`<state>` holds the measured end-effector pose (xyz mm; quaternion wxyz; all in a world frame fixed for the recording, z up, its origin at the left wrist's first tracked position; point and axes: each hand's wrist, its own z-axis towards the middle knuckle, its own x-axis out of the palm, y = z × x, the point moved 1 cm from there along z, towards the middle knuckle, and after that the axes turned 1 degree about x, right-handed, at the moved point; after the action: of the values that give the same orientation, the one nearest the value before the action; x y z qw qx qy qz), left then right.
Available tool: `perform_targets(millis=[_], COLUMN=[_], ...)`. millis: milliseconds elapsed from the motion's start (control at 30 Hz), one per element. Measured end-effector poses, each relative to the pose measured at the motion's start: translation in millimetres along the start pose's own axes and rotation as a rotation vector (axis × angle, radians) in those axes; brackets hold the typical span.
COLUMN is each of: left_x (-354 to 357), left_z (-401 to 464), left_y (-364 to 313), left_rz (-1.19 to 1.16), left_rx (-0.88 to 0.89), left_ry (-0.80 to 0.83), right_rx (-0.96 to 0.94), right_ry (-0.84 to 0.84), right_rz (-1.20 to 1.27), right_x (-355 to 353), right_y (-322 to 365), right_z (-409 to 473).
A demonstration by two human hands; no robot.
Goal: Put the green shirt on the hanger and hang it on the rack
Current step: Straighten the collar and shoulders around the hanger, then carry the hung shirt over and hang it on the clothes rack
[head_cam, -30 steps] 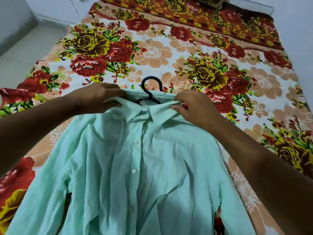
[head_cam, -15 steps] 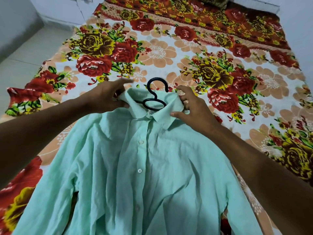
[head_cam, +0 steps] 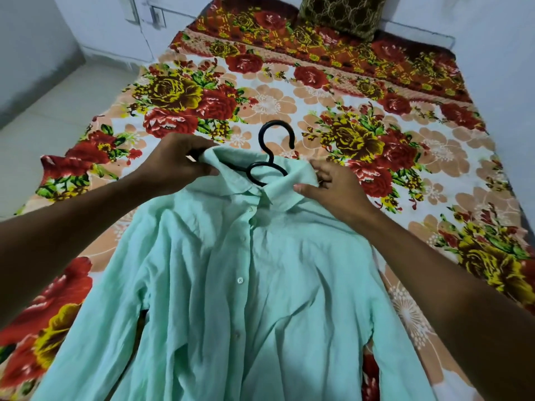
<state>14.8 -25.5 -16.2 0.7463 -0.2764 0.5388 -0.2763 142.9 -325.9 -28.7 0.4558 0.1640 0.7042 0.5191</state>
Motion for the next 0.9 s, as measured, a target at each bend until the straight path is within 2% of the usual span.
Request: perform_targets(millis=[267,433,567,767,900], left_x=[-60,-124,-168,-241,-285], left_z=[-15,-19,-31,-61,-83], left_y=[-83,-170,-240,-344,-403], left_rz=[-0.058,-0.119,-0.205,-0.098,-0.03], left_rx=[-0.041,-0.061,-0.055,0.021,0.071], left_ry=[0.092,0.048,0.07,0.087,-0.028], right_rx=[-0.123,-0.147,-0.148,-0.195,-0.247], right_ry=[-0.075,-0.079,0.042,-0.03,-0.093], right_rz=[-0.04,-0.037,-0.093,-0.166,-0.147], right_x=[-53,-101,-130,-176,-194], right_y=[81,166,240,344,411], right_z=[-51,-92,-126,-189,-236])
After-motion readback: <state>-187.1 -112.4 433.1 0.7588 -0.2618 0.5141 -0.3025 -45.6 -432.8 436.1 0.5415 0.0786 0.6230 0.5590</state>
